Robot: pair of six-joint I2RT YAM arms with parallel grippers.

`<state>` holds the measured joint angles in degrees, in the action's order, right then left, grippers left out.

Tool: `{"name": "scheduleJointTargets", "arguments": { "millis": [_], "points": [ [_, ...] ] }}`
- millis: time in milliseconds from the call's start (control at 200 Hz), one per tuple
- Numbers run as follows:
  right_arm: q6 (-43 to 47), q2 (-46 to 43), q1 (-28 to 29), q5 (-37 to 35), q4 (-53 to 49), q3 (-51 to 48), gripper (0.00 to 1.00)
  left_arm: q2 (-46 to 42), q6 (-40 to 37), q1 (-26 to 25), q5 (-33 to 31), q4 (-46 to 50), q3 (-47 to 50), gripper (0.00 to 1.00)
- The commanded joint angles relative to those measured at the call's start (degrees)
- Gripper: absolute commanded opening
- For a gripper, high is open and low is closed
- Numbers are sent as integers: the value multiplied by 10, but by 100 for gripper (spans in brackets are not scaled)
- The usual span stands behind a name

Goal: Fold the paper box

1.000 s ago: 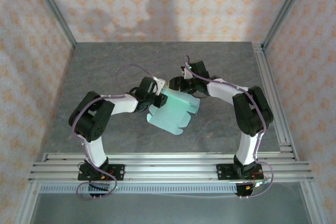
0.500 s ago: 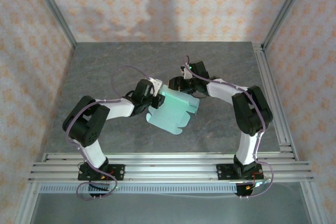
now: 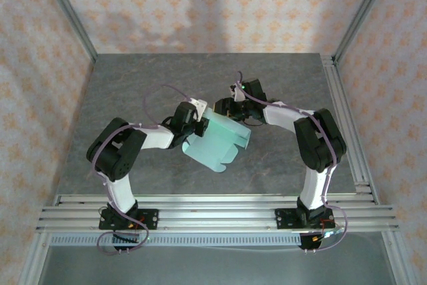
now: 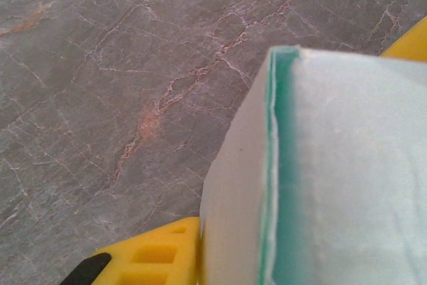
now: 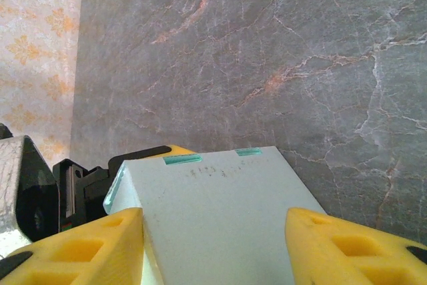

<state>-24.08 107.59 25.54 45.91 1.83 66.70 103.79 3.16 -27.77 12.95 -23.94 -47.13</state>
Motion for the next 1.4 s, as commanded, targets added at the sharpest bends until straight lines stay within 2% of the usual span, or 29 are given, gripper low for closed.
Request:
{"name": "scheduleJointTargets", "arguments": {
  "millis": [0, 70, 135, 576, 961, 1061, 1166, 1391],
  "points": [
    [-2, 24, -3, -26, -56, -25, 55, 6, 6, 1, -18, -11, -11, 15],
    [-2, 21, -3, -29, -56, -24, 55, 1, 6, 0, -18, -6, -10, 10],
    [-3, 17, -3, -31, -55, -23, 56, -5, 3, 1, -14, 1, -10, 0],
    [-1, 25, -3, -23, -32, -15, 65, -34, -25, 1, 37, 22, 1, 0],
    [-42, 47, 3, 55, 60, -44, 72, -31, 10, 1, 42, -17, 12, 0],
    [-68, 43, 5, 71, 94, -56, 62, -25, 19, 1, 39, -19, 6, 0],
    [-104, 41, 14, 81, 138, -70, 57, -18, 32, 0, 27, -18, -4, 0],
    [-189, 42, 44, 80, 250, -111, 55, -6, 46, 0, 18, -22, -21, 0]
  ]
}}
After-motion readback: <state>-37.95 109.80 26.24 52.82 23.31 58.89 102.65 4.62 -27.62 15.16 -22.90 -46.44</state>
